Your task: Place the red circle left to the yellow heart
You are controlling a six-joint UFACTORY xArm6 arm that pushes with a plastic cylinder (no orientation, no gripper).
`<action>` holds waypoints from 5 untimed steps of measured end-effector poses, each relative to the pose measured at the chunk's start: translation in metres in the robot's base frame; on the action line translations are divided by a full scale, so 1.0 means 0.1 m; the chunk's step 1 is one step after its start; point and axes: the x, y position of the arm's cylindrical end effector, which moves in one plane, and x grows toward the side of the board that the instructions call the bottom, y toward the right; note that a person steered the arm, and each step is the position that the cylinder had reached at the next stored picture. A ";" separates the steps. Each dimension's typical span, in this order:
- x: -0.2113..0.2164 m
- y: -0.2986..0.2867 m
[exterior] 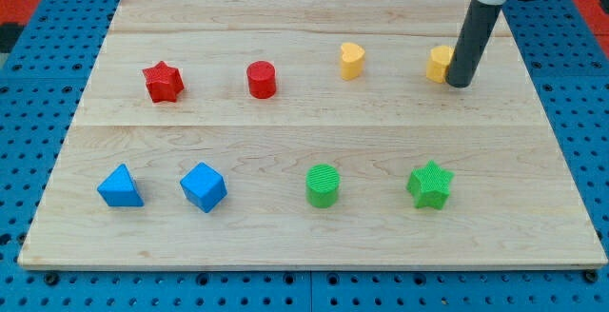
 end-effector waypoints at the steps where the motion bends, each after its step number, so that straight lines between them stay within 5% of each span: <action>1: 0.02 0.16; 3: -0.31 1.06; 5: -0.45 0.95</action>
